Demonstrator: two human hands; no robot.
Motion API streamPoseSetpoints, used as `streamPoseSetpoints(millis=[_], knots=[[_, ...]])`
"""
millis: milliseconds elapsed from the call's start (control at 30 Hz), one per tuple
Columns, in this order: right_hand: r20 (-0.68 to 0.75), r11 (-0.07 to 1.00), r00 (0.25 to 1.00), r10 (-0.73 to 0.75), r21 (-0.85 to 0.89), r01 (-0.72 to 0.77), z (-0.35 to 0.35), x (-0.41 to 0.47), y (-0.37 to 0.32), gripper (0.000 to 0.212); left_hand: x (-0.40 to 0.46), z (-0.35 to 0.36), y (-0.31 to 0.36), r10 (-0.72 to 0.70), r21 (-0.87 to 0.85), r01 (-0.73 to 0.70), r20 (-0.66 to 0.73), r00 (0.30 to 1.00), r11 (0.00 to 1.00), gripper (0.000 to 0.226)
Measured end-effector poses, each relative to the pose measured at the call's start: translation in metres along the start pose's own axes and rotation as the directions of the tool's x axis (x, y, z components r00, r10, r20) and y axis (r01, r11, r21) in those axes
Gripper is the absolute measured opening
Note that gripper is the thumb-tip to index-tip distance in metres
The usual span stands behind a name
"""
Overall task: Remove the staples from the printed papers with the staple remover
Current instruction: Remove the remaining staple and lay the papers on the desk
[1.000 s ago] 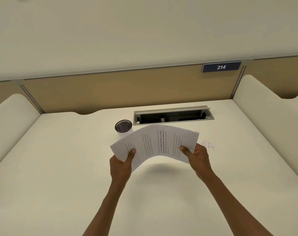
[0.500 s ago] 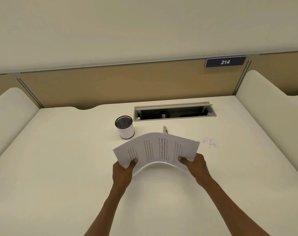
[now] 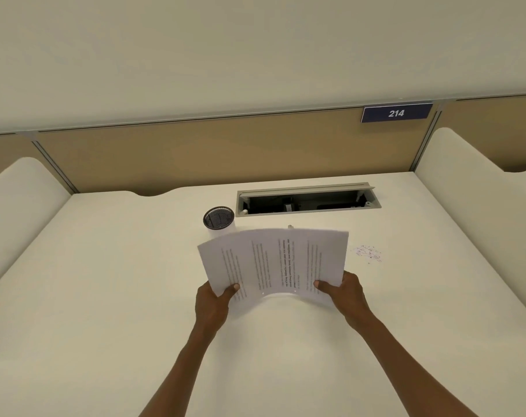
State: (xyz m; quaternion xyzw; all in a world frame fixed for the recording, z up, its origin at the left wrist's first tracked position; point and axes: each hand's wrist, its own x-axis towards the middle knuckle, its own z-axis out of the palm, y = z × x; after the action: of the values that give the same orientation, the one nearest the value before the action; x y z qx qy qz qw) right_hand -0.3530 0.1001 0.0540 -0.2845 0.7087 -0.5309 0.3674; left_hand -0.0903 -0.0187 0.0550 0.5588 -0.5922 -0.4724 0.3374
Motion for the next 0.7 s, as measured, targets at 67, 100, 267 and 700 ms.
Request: streamPoseSetpoints(millis=[67,100,267,700], knots=[[0.011,1.0,1.0,0.006,0.01,-0.006,-0.004,0.004,-0.007,0.038,0.005,-0.009,0.013,0.03,0.036,-0.031,0.051,0.998,0.999,0.035],[0.015,1.0,1.0,0.01,-0.005,-0.01,-0.007,0.006,-0.009,0.039,0.009,-0.014,0.019,0.038,0.072,-0.045,0.089,0.995,0.996,0.033],[0.039,0.997,0.996,0.078,0.012,-0.078,-0.013,0.013,-0.011,0.061,0.031,-0.033,0.046,0.009,0.256,-0.07,0.231,0.973,0.964,0.029],[0.195,0.665,0.846,-0.496,-0.542,0.514,0.007,0.007,-0.114,0.083,0.037,-0.042,0.12,0.154,0.521,-0.411,0.466,0.871,0.748,0.016]])
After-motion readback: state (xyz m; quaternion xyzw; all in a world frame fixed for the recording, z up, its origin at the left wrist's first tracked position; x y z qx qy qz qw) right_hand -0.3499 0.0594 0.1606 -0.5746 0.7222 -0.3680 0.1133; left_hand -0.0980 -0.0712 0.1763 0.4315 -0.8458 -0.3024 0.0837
